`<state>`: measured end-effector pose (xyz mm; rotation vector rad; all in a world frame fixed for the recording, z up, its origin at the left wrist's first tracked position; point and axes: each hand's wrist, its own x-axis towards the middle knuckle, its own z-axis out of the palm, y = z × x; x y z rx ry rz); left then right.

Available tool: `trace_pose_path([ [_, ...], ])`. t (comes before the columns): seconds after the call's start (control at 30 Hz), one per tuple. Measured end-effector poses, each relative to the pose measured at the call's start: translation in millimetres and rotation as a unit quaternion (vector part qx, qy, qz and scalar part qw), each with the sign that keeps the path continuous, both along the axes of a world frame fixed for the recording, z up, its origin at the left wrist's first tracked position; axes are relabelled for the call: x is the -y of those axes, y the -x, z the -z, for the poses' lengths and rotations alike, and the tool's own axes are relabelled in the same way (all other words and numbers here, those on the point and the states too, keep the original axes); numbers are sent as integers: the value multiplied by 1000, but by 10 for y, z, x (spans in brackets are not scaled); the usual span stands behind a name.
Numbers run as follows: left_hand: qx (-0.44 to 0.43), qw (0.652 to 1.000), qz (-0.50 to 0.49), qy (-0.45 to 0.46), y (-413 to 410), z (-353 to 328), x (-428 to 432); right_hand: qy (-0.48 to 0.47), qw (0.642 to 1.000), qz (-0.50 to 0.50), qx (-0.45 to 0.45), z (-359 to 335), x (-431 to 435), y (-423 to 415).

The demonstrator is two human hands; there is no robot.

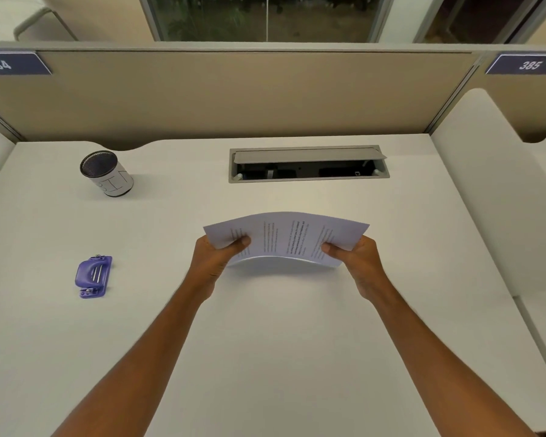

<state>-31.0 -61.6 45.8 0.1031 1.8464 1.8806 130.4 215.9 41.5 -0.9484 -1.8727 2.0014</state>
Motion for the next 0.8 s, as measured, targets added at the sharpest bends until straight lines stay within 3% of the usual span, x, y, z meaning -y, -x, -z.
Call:
trace_pose_path([
  [0.37, 9, 1000, -5, -1, -34, -48, -85, 20, 1000, -13, 17, 150, -48, -46],
  [0.5, 18, 999, -1, -52, 34, -155, -63, 27, 1000, -3, -2, 126, -162, -119],
  [0.63, 67, 989, -1, -132, 26, -266, -148, 141, 986, 60, -59, 56, -109, -71],
  [0.8, 115, 974, -15, -194, -146, -294, -326, 245, 958, 33, -146, -166, 194, 177],
])
